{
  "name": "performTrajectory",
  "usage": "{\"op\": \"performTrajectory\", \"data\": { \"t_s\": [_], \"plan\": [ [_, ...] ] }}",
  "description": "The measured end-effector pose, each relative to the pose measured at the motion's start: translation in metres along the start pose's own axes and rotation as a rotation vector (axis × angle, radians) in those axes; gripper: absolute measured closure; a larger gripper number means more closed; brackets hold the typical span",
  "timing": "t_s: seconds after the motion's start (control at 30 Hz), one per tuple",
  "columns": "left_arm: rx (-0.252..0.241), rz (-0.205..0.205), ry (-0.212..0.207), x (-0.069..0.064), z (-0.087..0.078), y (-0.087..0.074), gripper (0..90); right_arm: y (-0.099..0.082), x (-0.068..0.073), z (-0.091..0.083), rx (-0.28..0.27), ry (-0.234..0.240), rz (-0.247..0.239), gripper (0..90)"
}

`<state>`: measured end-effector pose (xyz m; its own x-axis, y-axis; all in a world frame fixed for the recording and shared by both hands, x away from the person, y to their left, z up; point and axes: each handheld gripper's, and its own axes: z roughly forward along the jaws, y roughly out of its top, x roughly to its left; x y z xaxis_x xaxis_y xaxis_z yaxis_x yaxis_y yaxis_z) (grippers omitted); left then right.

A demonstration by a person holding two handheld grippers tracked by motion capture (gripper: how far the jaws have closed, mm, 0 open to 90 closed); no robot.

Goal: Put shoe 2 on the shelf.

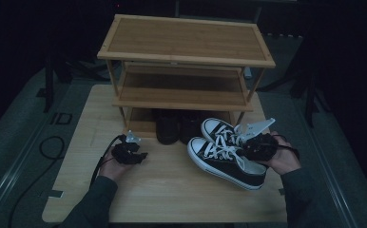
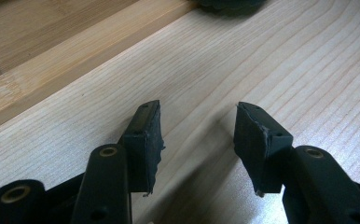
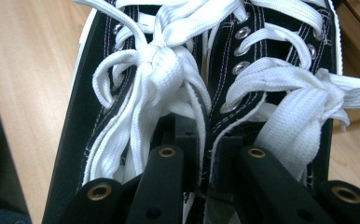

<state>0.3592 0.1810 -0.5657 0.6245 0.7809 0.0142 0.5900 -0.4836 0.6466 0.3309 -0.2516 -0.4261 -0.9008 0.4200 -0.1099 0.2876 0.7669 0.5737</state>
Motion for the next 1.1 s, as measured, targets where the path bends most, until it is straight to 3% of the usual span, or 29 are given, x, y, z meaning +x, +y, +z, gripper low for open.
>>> {"op": "performTrajectory", "data": {
  "t_s": [0.33,0.47,1.1],
  "plan": [
    [0.0,0.0,0.0,0.0,0.0,0.0,52.0,0.011,-0.002,-0.004,0.007,0.025,-0.066,84.0],
    [0.0,0.0,0.001,0.0,0.0,0.0,52.0,0.017,-0.003,-0.007,-0.019,0.049,-0.093,83.9],
    [0.002,0.002,0.003,0.0,0.0,0.0,51.9,0.027,-0.005,-0.026,-0.044,0.071,-0.149,83.9]
  ]
}}
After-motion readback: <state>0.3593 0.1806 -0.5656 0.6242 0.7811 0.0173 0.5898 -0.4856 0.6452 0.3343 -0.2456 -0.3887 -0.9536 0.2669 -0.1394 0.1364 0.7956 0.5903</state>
